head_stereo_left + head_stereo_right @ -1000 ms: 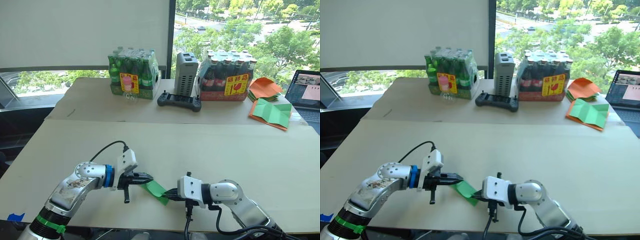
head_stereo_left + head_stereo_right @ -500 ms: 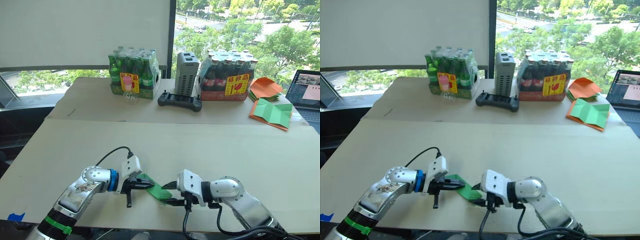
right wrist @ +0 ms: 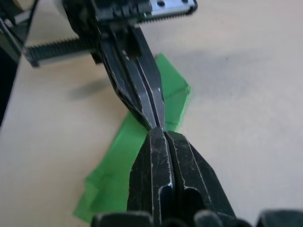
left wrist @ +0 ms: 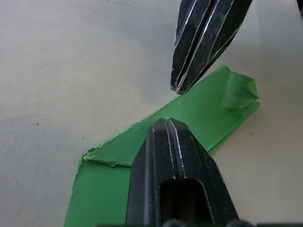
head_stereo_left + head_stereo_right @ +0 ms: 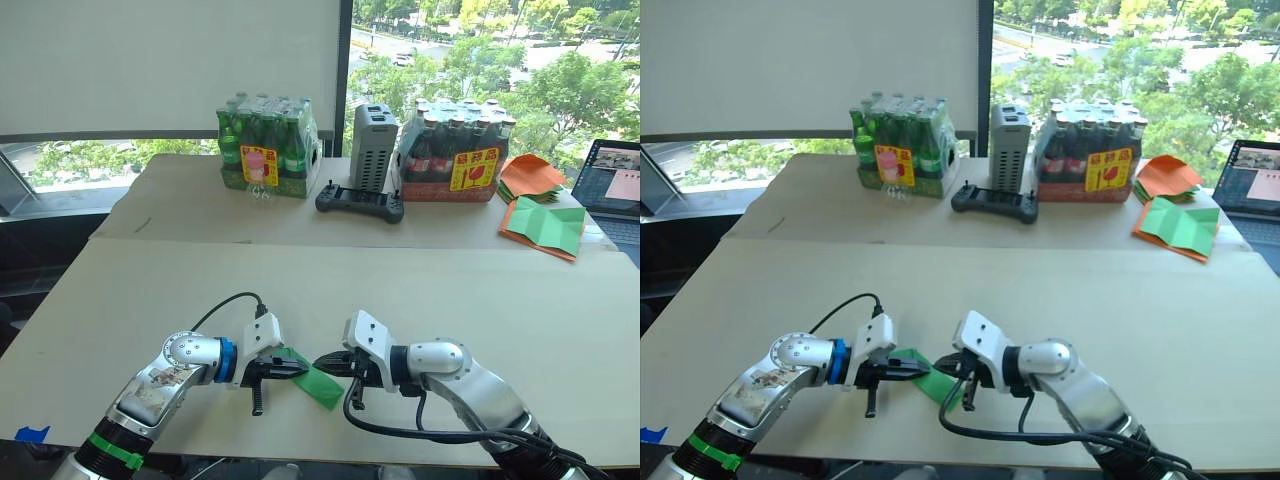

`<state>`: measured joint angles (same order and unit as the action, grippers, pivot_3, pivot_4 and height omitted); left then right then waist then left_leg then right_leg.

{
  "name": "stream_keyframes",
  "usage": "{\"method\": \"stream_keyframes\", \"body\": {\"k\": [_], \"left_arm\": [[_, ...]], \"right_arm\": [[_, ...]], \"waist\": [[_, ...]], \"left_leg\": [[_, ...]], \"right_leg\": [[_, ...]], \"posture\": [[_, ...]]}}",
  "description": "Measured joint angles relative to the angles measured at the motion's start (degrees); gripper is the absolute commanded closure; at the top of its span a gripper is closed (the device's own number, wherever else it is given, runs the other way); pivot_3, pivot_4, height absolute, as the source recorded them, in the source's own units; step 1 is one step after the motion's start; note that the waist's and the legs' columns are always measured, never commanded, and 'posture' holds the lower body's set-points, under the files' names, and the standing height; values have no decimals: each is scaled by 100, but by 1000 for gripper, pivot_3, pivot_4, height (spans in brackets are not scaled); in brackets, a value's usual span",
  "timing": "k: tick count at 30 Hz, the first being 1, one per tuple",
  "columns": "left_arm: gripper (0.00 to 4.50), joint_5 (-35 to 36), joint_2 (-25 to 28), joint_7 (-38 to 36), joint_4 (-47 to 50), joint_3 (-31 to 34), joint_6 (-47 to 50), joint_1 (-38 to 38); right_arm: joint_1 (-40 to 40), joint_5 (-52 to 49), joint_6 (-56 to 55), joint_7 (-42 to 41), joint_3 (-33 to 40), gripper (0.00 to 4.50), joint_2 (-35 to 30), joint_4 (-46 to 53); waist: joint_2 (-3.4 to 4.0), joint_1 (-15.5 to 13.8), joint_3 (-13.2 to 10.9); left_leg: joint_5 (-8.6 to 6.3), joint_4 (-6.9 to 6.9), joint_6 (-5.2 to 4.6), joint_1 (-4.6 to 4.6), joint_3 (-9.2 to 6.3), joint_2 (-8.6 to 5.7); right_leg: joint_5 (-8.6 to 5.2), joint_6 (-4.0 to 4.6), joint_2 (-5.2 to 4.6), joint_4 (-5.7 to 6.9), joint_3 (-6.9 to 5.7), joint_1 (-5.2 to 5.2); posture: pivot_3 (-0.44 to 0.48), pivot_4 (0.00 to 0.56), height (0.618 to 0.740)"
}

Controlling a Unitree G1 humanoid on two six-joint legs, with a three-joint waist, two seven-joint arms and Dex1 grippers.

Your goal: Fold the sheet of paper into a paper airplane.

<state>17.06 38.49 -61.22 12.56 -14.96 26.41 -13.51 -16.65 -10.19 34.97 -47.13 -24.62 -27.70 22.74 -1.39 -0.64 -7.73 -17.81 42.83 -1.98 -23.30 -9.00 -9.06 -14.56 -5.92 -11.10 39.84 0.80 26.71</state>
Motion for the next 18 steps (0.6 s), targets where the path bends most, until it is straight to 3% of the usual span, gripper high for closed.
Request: {"method": "stream_keyframes", "body": {"k": [18], "left_arm": [[4500,3,2,111,66,5,-1,97]], "right_arm": [[73,388,-51,138,-314,4481,-290,11]], "waist": [[1,-4,1]], "left_leg": [[-2,-1,-2,17,-1,0]], "right_leg": [[0,0,0,-2,-1,-18]], "posture": [[0,150,675]]}}
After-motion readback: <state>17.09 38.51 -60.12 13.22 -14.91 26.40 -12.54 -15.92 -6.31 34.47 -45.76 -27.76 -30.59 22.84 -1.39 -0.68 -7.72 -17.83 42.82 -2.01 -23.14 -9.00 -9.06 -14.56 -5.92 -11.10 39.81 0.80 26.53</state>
